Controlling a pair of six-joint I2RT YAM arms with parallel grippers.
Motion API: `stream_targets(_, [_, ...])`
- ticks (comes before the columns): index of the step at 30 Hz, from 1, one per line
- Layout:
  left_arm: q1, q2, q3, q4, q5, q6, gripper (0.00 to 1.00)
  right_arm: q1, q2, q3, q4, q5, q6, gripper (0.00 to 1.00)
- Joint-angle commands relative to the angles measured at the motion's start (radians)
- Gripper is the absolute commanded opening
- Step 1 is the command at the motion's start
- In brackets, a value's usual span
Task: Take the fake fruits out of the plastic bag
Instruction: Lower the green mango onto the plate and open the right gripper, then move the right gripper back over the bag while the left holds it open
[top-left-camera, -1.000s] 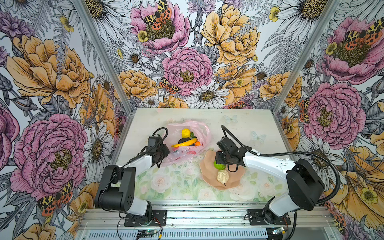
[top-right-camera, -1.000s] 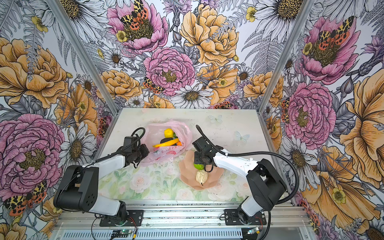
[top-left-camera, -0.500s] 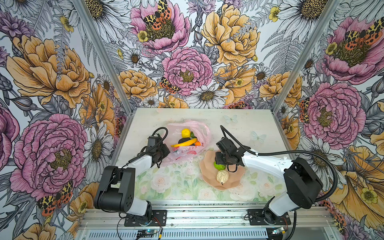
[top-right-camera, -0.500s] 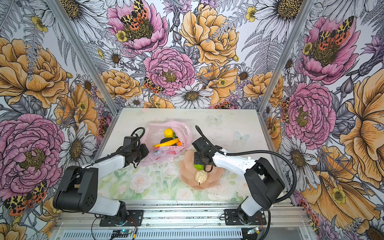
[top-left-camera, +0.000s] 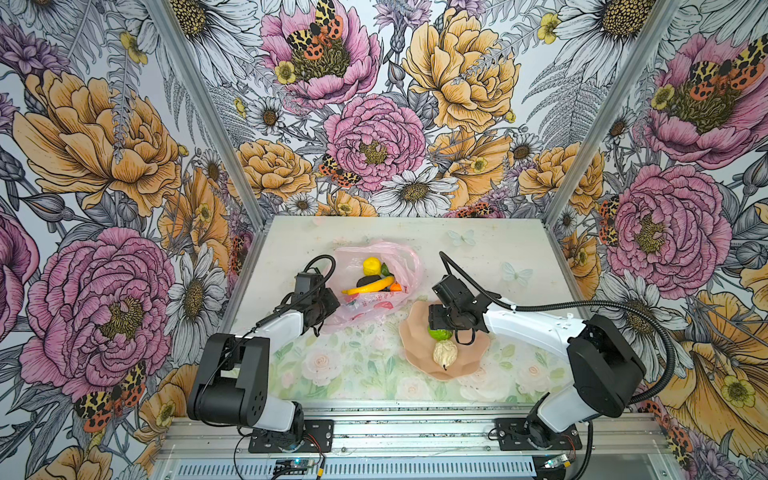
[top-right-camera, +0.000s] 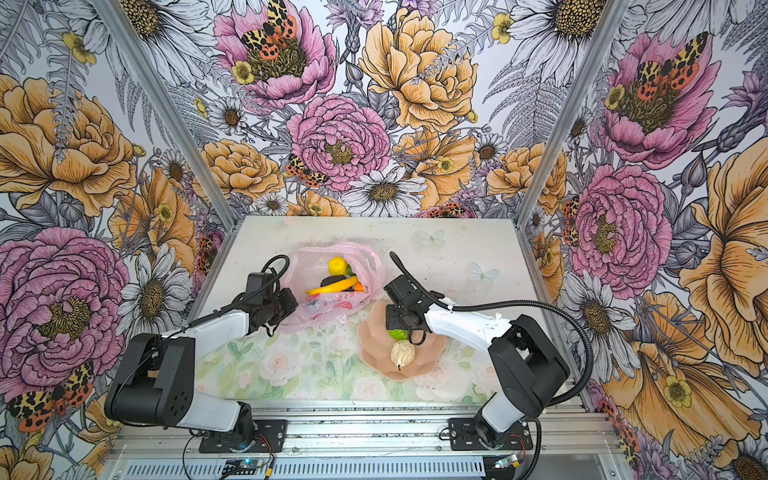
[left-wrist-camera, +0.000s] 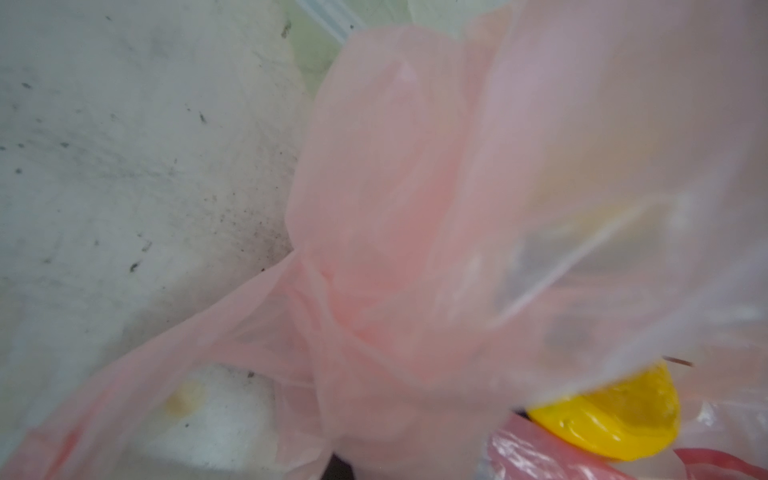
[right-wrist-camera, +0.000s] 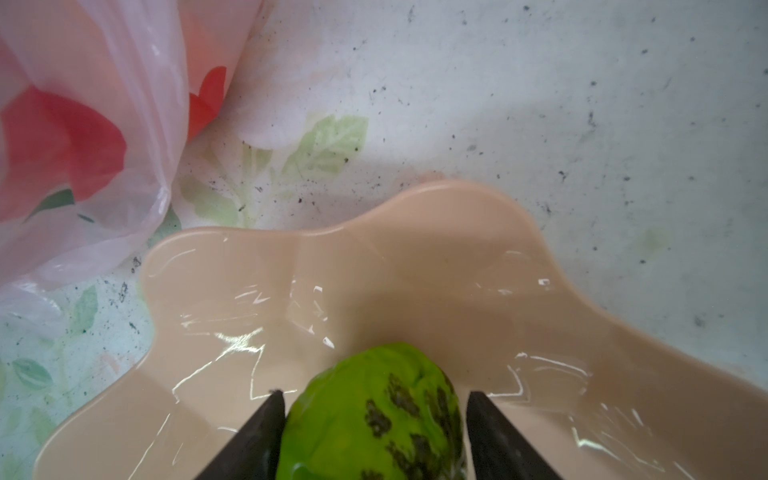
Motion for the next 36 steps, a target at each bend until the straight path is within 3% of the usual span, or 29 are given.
stream_targets(1, [0.008, -0.023, 0.005, -0.001, -0.018, 0.014, 0.00, 0.004, -0.031, 0.010, -0.016, 0.001, -0.011, 0.74])
stream_targets(7, [0.006, -0.025, 0.005, -0.002, -0.018, 0.015, 0.00, 0.000, -0.038, 0.017, -0.021, 0.002, -0.010, 0.77])
stream_targets(11, [0.004, -0.035, 0.010, -0.011, -0.026, 0.023, 0.00, -0.002, -0.049, 0.027, -0.030, -0.009, -0.024, 0.85])
stream_targets(19, [-0.067, -0.041, 0.021, -0.035, -0.093, 0.045, 0.00, -0.004, -0.083, 0.086, -0.076, 0.035, -0.061, 0.92])
stream_targets(29, [-0.257, -0.074, 0.088, -0.153, -0.370, 0.142, 0.00, 0.024, -0.058, 0.274, -0.077, 0.049, -0.100, 0.86])
stream_targets(36, [-0.355, -0.087, 0.094, -0.135, -0.424, 0.204, 0.00, 0.063, 0.055, 0.415, -0.009, -0.034, -0.104, 0.74])
